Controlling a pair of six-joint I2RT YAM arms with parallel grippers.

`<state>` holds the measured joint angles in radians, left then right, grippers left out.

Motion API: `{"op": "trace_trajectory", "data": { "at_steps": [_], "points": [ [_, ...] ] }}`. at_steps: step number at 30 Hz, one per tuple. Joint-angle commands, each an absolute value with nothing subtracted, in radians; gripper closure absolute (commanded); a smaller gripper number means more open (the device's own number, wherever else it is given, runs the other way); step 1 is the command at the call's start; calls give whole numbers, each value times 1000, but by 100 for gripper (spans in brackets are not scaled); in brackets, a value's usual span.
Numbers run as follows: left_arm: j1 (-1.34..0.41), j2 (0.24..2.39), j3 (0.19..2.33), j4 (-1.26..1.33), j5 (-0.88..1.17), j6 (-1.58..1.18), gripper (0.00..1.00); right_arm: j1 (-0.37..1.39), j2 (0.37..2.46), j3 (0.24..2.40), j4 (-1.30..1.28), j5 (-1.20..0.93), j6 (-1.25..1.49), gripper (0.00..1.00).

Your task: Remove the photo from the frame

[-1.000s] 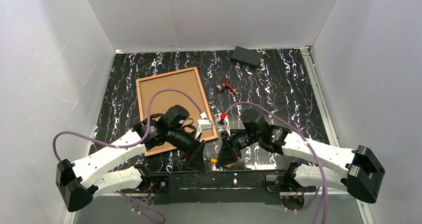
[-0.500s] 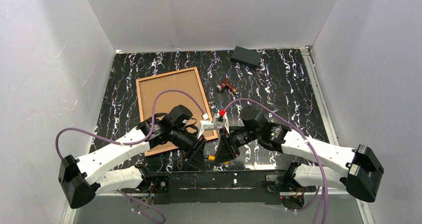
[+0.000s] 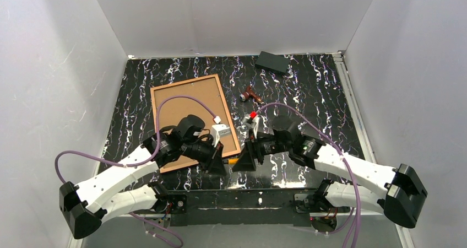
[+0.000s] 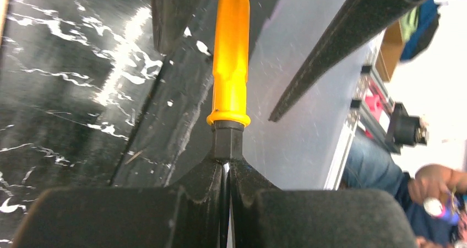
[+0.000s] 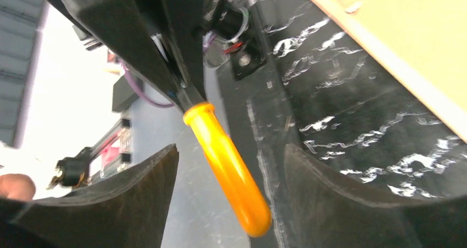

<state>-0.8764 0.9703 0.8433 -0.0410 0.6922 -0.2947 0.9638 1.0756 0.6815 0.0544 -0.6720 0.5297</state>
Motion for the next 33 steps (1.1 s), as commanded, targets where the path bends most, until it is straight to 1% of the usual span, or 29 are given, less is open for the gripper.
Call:
{"op": "trace_trajectory", "data": {
  "at_steps": [1, 3, 6, 10, 14, 18, 22, 27, 29, 33],
  "points": [
    [-836, 922, 807, 41, 607, -391, 100, 928, 984, 577, 270, -471, 702, 17],
    [-815, 912, 793, 92, 619, -441, 100, 920, 966, 503, 440, -447, 807, 13],
    [-782, 922, 769, 202, 669, -544, 100, 917, 979, 428, 704, -419, 944, 12],
    [-760, 952, 713, 455, 736, -743, 100, 918, 1046, 397, 903, -398, 1064, 13],
    [-759, 996, 701, 619, 792, -843, 100, 901, 1106, 369, 1080, -378, 1151, 16],
    [-758, 993, 695, 636, 822, -858, 100, 861, 1155, 367, 1141, -408, 1214, 24],
    [-758, 963, 699, 586, 817, -823, 100, 827, 1156, 327, 1203, -423, 1252, 29],
    [-756, 966, 699, 597, 836, -831, 100, 817, 1157, 292, 1269, -446, 1260, 34],
    [-757, 971, 699, 605, 839, -834, 100, 815, 1171, 300, 1295, -485, 1260, 39],
    [-756, 983, 706, 625, 861, -848, 100, 815, 1208, 322, 1360, -556, 1263, 42]
  ]
}}
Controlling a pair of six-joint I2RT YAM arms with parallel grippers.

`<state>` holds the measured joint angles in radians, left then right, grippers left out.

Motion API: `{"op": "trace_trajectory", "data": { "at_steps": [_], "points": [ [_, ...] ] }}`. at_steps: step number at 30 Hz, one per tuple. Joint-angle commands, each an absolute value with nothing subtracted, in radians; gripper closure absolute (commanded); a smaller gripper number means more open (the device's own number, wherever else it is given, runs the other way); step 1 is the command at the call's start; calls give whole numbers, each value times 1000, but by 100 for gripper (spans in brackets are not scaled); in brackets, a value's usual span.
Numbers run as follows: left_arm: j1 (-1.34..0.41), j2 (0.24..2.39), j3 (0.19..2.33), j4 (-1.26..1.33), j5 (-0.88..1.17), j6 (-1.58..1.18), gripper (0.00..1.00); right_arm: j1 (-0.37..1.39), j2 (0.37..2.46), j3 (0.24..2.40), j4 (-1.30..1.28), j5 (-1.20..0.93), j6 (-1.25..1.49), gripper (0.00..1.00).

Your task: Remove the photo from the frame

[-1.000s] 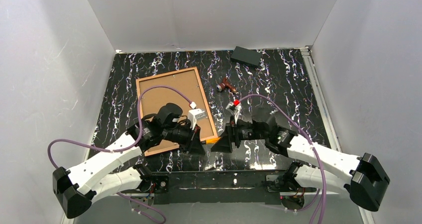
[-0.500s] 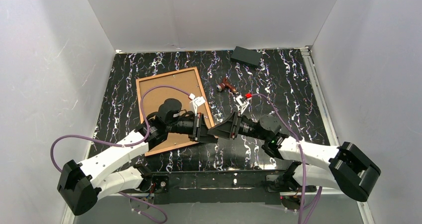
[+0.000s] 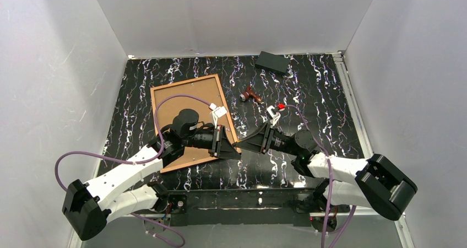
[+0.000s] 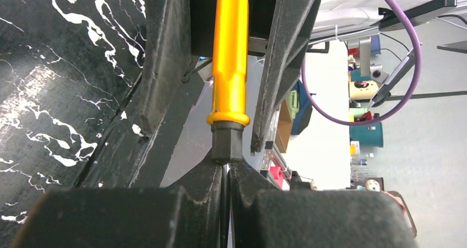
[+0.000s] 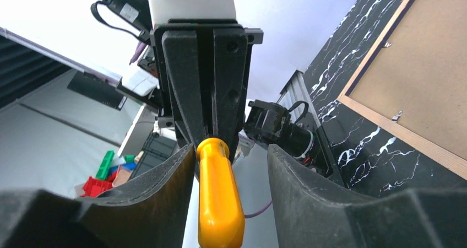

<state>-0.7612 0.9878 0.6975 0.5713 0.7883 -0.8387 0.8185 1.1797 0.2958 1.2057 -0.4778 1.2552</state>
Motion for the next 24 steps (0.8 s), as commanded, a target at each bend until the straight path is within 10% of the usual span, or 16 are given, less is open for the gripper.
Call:
{"op": "trace_trajectory", "data": {
  "at_steps": [1, 24],
  "points": [
    [-756, 984, 707, 623, 863, -848, 100, 814, 1218, 324, 1380, -566, 1267, 45],
    [-751, 975, 686, 650, 888, -858, 100, 808, 1335, 379, 1482, -588, 1320, 64]
  ]
}}
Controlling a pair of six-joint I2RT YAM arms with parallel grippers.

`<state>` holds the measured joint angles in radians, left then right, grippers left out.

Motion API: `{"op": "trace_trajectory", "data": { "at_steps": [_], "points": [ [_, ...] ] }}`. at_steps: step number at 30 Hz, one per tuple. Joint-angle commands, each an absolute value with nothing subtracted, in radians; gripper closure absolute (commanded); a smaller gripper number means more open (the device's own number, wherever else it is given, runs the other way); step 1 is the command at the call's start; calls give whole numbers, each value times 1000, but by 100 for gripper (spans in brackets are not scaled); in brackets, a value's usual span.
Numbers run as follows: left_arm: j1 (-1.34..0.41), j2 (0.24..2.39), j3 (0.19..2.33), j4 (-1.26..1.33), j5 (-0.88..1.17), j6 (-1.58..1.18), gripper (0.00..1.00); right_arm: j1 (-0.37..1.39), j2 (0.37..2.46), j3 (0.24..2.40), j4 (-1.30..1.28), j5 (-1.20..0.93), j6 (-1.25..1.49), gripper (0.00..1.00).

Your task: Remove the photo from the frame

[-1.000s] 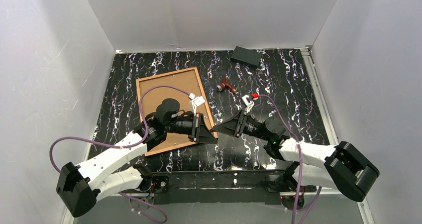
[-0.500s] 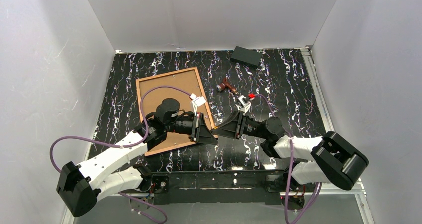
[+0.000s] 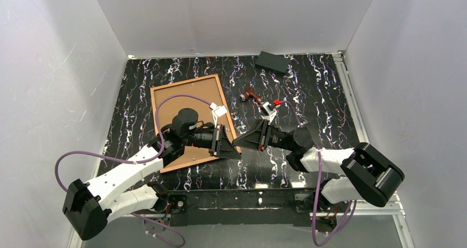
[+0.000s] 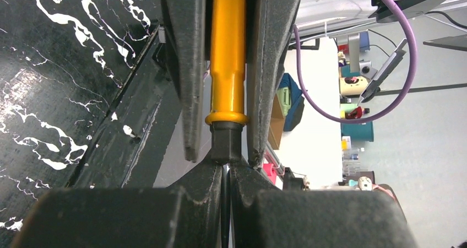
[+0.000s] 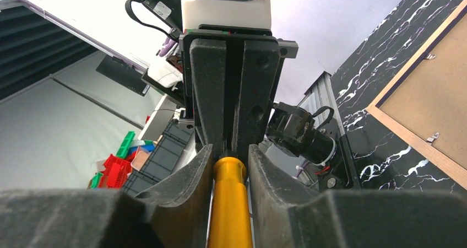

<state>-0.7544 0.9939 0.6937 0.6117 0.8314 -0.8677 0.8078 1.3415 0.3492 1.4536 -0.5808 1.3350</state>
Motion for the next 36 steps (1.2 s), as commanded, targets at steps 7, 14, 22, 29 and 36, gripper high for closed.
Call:
{"op": "trace_trajectory", "data": {
  "at_steps": [7, 14, 22, 29, 36],
  "points": [
    [-714, 965, 725, 465, 822, -808, 88, 808, 1310, 342, 1433, -548, 1308, 99],
    [-651, 874, 737, 151, 634, -670, 2, 807, 1062, 346, 812, -274, 1122, 99],
    [-624, 841, 870, -433, -78, -557, 2, 796, 978, 593, 183, 76, 858, 99],
    [-596, 880, 808, -462, -214, -577, 8, 779, 1312, 944, 54, 191, 638, 99],
    [-578, 883, 743, -433, -250, -548, 24, 767, 1659, 1318, -74, 238, 482, 99]
  ]
}}
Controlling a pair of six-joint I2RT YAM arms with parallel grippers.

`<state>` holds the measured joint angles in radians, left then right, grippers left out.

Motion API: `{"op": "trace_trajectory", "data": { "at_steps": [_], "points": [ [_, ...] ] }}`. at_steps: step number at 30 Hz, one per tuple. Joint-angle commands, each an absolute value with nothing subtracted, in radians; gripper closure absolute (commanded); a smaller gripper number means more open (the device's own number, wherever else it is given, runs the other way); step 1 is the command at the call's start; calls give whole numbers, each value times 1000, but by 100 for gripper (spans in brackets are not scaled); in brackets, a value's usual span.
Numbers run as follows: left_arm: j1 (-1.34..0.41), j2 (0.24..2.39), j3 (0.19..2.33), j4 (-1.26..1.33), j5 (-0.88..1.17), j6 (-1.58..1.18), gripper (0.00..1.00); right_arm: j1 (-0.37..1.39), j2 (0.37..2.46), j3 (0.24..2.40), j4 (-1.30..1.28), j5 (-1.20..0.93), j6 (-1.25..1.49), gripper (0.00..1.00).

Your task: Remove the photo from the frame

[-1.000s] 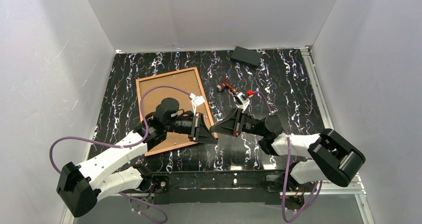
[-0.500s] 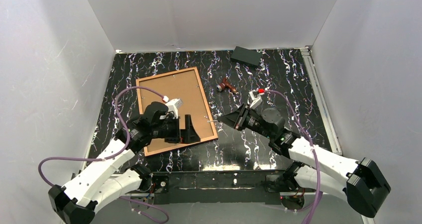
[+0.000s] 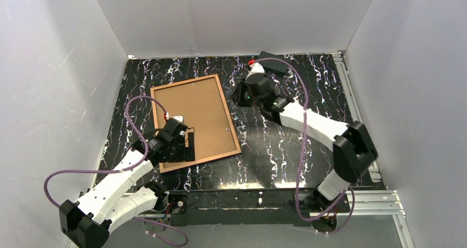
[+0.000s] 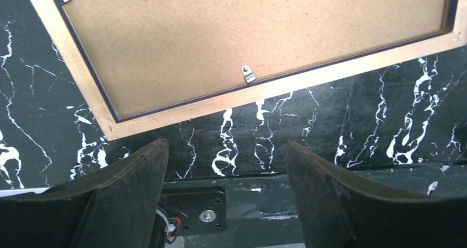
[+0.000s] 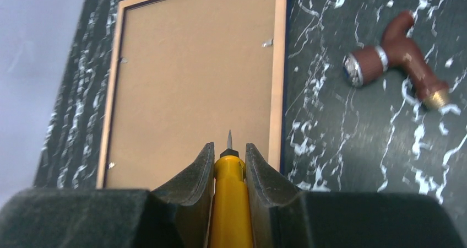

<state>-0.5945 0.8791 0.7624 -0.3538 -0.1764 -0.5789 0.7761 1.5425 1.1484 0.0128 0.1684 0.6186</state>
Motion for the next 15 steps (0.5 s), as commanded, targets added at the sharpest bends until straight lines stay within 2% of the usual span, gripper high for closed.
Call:
{"op": "trace_trajectory", "data": {
  "at_steps": [1, 5, 11, 15],
  "points": [
    [-569, 889, 743, -436, -245, -542, 25, 766, 1708, 1370, -96, 246, 465, 99],
    [-504, 914, 740, -442, -167, -547, 23, 765, 1869, 1543, -120, 263, 402, 99],
    [-447, 951, 717, -382, -30, -607, 9, 764, 2092, 1821, -197, 266, 326, 99],
    [-433, 1017, 716, -330, 76, -645, 14, 763, 2189, 1945, -237, 279, 262, 99]
  ]
}}
